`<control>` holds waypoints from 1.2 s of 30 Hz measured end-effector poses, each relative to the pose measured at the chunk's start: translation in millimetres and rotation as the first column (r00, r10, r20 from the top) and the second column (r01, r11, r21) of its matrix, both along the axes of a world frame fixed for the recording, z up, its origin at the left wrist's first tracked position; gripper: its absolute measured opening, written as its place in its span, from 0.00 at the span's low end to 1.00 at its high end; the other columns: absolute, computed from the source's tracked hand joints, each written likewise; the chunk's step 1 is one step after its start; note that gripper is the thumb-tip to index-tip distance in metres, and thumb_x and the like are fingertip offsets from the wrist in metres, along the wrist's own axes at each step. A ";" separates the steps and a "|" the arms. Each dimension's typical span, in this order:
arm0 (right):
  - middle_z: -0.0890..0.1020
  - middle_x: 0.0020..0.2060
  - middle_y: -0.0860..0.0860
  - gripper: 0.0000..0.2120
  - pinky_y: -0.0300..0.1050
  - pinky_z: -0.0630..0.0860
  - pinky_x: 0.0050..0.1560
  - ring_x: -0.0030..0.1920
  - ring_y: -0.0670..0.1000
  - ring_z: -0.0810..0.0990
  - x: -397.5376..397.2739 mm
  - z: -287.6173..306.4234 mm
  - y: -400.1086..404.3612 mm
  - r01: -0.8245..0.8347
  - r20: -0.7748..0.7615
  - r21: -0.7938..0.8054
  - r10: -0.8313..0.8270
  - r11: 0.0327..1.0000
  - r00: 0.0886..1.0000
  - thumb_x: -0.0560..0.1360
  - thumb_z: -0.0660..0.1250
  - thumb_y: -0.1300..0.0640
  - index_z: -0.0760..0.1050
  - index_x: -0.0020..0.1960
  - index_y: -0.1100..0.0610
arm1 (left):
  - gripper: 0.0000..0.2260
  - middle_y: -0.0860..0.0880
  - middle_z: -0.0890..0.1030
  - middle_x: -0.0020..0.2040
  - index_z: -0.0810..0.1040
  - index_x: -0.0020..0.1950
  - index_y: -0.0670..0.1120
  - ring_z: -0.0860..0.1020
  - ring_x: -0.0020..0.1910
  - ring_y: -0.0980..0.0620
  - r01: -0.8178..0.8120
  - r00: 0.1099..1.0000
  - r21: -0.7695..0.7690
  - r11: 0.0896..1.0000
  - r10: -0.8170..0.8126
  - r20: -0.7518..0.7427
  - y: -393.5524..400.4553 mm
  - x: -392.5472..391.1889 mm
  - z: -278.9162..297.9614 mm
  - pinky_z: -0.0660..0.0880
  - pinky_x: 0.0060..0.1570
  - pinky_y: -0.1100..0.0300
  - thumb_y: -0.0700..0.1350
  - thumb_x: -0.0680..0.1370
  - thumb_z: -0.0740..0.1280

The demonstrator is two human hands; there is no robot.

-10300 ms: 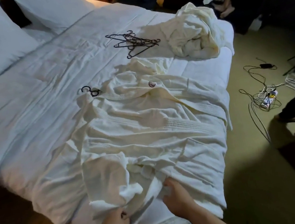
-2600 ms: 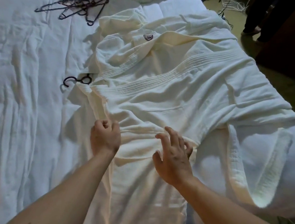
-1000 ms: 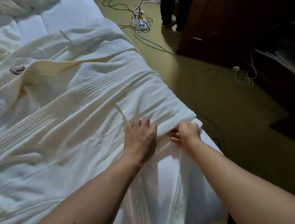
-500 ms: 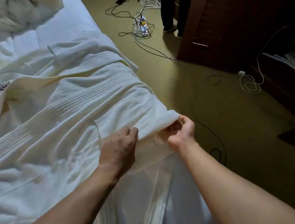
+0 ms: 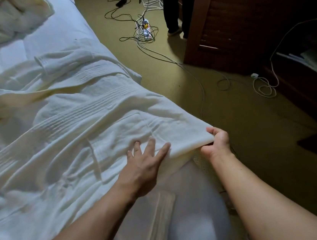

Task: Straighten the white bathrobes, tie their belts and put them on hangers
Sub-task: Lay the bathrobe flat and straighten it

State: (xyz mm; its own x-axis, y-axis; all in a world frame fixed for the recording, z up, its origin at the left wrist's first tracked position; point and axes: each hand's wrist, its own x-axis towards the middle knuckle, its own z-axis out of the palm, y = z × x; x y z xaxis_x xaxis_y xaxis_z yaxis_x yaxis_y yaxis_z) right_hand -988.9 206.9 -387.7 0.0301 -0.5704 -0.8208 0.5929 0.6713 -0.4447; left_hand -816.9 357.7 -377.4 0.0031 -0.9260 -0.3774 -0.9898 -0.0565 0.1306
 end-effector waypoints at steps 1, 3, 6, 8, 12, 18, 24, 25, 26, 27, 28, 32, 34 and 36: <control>0.84 0.49 0.64 0.07 0.60 0.77 0.60 0.49 0.64 0.82 -4.4 -10.2 -2.8 -0.004 -0.075 0.028 0.006 1.000 0.997 0.77 0.61 0.65 0.77 0.52 0.65 | 0.40 0.43 0.42 0.82 0.41 0.80 0.60 0.48 0.77 0.26 0.016 1.000 0.036 0.999 -0.016 -0.004 -1.4 -1.2 4.0 0.52 0.73 0.31 0.33 0.76 0.53; 0.82 0.57 0.63 0.15 0.58 0.81 0.54 0.51 0.64 0.84 -13.9 -33.7 -6.5 -0.041 -0.290 0.101 0.069 0.994 0.954 0.76 0.66 0.66 0.75 0.62 0.64 | 0.41 0.43 0.37 0.81 0.41 0.80 0.60 0.40 0.77 0.28 0.050 0.999 0.094 0.994 -0.051 0.006 -1.7 -2.5 5.4 0.45 0.73 0.29 0.36 0.74 0.56; 0.71 0.72 0.61 0.31 0.57 0.74 0.65 0.69 0.64 0.74 -8.4 -53.3 -1.8 -0.195 -0.593 0.157 0.250 0.968 0.765 0.77 0.68 0.59 0.62 0.77 0.60 | 0.38 0.46 0.35 0.81 0.43 0.80 0.62 0.33 0.78 0.33 0.098 0.995 0.114 0.989 -0.093 -0.045 2.0 6.4 2.2 0.39 0.72 0.28 0.52 0.75 0.60; 0.61 0.77 0.60 0.35 0.59 0.68 0.71 0.72 0.64 0.68 11.2 -47.5 5.6 -0.292 -0.732 0.151 0.305 0.945 0.609 0.77 0.68 0.56 0.56 0.79 0.56 | 0.33 0.48 0.46 0.83 0.53 0.80 0.61 0.42 0.81 0.39 0.090 0.987 -0.008 0.996 -0.090 -0.134 6.6 23.5 -2.4 0.44 0.74 0.33 0.60 0.75 0.58; 0.54 0.78 0.51 0.29 0.61 0.67 0.70 0.69 0.61 0.69 58.8 -24.0 23.9 -0.664 -0.885 0.040 0.335 0.747 0.324 0.76 0.65 0.51 0.63 0.76 0.51 | 0.20 0.50 0.76 0.69 0.77 0.64 0.54 0.73 0.69 0.44 -0.163 0.972 -0.469 0.868 0.059 -0.228 6.9 84.9 -7.9 0.71 0.64 0.44 0.54 0.73 0.62; 0.47 0.82 0.47 0.27 0.63 0.48 0.75 0.80 0.51 0.51 130.0 -5.5 34.8 -0.970 -0.969 0.128 0.236 0.205 -0.077 0.81 0.58 0.45 0.58 0.79 0.43 | 0.23 0.47 0.70 0.73 0.69 0.73 0.55 0.68 0.70 0.40 -0.590 0.786 -0.373 0.716 0.614 -0.065 -6.2 214.4 2.6 0.64 0.66 0.40 0.56 0.78 0.59; 0.36 0.81 0.44 0.32 0.64 0.40 0.76 0.81 0.50 0.37 144.8 -25.5 42.5 -0.940 -0.881 0.341 0.341 -0.019 -0.327 0.83 0.49 0.36 0.38 0.81 0.38 | 0.09 0.49 0.78 0.60 0.75 0.53 0.56 0.70 0.62 0.42 -0.457 0.850 -0.183 0.870 0.488 0.198 -30.0 262.6 15.7 0.65 0.54 0.47 0.59 0.79 0.62; 0.36 0.81 0.43 0.32 0.64 0.39 0.76 0.81 0.50 0.36 143.7 -27.6 42.9 -0.945 -0.889 0.328 0.336 -0.009 -0.312 0.83 0.49 0.36 0.37 0.81 0.38 | 0.08 0.49 0.80 0.57 0.74 0.47 0.54 0.72 0.60 0.43 -0.438 0.861 -0.212 0.874 0.475 0.183 -34.7 266.0 17.9 0.63 0.50 0.49 0.57 0.79 0.62; 0.35 0.81 0.43 0.32 0.64 0.39 0.76 0.81 0.49 0.36 143.7 -28.1 43.6 -0.950 -0.896 0.312 0.331 -0.003 -0.295 0.83 0.49 0.36 0.38 0.81 0.37 | 0.08 0.49 0.81 0.54 0.74 0.45 0.53 0.74 0.57 0.43 -0.453 0.853 -0.261 0.853 0.499 0.151 -38.6 271.7 20.2 0.63 0.48 0.50 0.55 0.79 0.62; 0.36 0.81 0.42 0.32 0.64 0.38 0.76 0.81 0.48 0.36 142.6 -29.3 43.3 -0.955 -0.902 0.296 0.330 0.002 -0.279 0.83 0.49 0.36 0.38 0.81 0.37 | 0.08 0.47 0.82 0.53 0.76 0.45 0.52 0.76 0.56 0.42 -0.501 0.824 -0.316 0.805 0.556 0.109 -42.3 277.5 21.5 0.63 0.47 0.50 0.54 0.79 0.62; 0.36 0.81 0.42 0.31 0.64 0.38 0.76 0.81 0.48 0.36 141.4 -31.2 42.1 -0.961 -0.906 0.278 0.332 0.000 -0.262 0.83 0.50 0.36 0.39 0.81 0.37 | 0.07 0.46 0.82 0.53 0.78 0.47 0.52 0.77 0.55 0.40 -0.566 0.781 -0.347 0.747 0.621 0.064 -44.5 281.1 23.2 0.65 0.47 0.49 0.53 0.79 0.63; 0.44 0.82 0.39 0.28 0.63 0.45 0.76 0.81 0.45 0.43 132.4 -34.2 26.0 -0.982 -0.915 0.190 0.362 -0.012 -0.181 0.82 0.52 0.36 0.49 0.80 0.35 | 0.12 0.43 0.79 0.58 0.78 0.59 0.52 0.72 0.58 0.37 -0.609 0.719 -0.460 0.646 0.694 0.022 -45.1 258.8 0.5 0.67 0.56 0.40 0.45 0.76 0.67; 0.50 0.81 0.39 0.26 0.61 0.49 0.75 0.81 0.44 0.48 122.9 -35.3 12.6 -0.990 -0.924 0.141 0.361 0.010 -0.128 0.83 0.53 0.38 0.55 0.80 0.38 | 0.20 0.44 0.75 0.63 0.75 0.65 0.53 0.70 0.61 0.37 -0.548 0.771 -0.540 0.640 0.637 -0.027 -49.0 232.4 -7.1 0.64 0.60 0.39 0.42 0.73 0.65; 0.54 0.81 0.40 0.25 0.59 0.50 0.75 0.80 0.44 0.50 107.7 -40.0 2.8 -0.991 -0.921 0.132 0.374 0.030 -0.111 0.84 0.53 0.40 0.57 0.80 0.40 | 0.23 0.45 0.73 0.67 0.75 0.66 0.54 0.70 0.65 0.39 -0.497 0.831 -0.543 0.677 0.552 -0.073 -55.9 201.4 -12.5 0.63 0.63 0.41 0.44 0.70 0.64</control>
State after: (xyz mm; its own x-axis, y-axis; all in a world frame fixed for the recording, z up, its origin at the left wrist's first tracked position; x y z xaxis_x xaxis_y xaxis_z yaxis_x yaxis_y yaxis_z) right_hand -881.2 209.7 -427.7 0.4982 -0.7668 -0.4047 -0.7656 -0.1699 -0.6205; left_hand -615.4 301.8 -389.9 0.5571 -0.8090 0.1873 -0.8271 -0.5205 0.2118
